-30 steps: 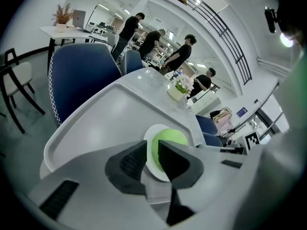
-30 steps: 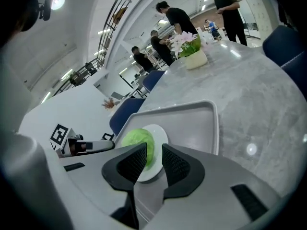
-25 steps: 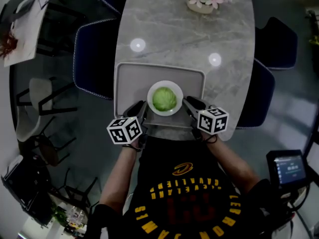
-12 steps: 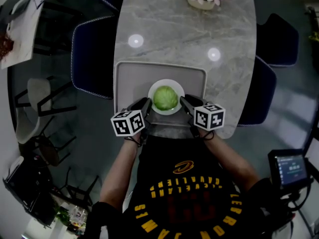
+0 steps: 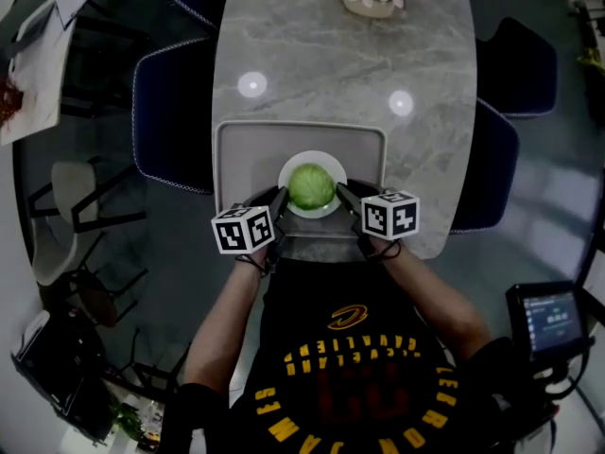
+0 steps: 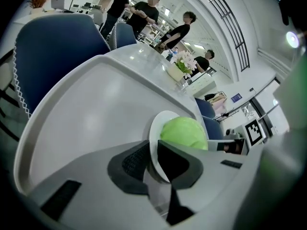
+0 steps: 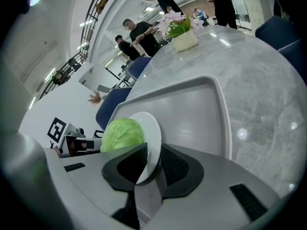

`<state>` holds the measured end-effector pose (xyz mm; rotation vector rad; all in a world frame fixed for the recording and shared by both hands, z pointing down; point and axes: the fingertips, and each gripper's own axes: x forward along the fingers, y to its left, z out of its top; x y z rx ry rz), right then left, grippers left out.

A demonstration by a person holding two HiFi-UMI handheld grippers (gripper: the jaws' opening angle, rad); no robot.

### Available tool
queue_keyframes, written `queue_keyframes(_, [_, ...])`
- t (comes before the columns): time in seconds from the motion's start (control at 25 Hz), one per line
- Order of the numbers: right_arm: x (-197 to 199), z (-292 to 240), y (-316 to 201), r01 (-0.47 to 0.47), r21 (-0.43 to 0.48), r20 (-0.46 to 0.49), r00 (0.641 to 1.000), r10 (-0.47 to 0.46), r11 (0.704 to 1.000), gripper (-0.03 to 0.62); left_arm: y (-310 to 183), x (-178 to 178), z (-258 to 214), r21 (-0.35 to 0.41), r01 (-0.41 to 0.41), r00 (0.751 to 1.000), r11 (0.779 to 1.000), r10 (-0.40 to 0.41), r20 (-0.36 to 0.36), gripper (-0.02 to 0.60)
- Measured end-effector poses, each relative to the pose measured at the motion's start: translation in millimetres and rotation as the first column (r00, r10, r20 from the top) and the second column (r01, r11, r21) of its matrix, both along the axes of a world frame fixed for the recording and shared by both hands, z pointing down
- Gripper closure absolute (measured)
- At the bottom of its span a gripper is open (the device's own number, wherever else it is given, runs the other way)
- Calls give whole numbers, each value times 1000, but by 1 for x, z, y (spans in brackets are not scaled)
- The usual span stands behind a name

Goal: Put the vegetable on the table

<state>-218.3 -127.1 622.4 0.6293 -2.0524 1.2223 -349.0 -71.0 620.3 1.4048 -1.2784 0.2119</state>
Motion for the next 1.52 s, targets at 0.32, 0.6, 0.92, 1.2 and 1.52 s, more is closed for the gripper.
queue_keyframes(0.32, [8,-1,3,-105,-84,49,993,109,991,546,1,4,-2,-21,52,996,998,-54,-71,540])
queue_keyframes(0.6, [14,-8,5,-164,-120,69,982,173,979,553,0,8,-6,-42,30,996,999,-33,-80,540])
queue_keyframes(0.92, [19,-20,2,-228,-213,135,956,260,950,560,-5,10,-17,-65,30,988,997,-39,-147,543])
queue_keyframes(1.2, [28,-30,-2,-274,-229,172,933,316,934,562,-13,17,-28,-51,2,981,999,-12,-194,546])
queue_keyframes(1.52, [57,-37,-8,-344,-226,186,903,387,911,562,-30,43,-38,-35,-60,976,998,51,-211,549])
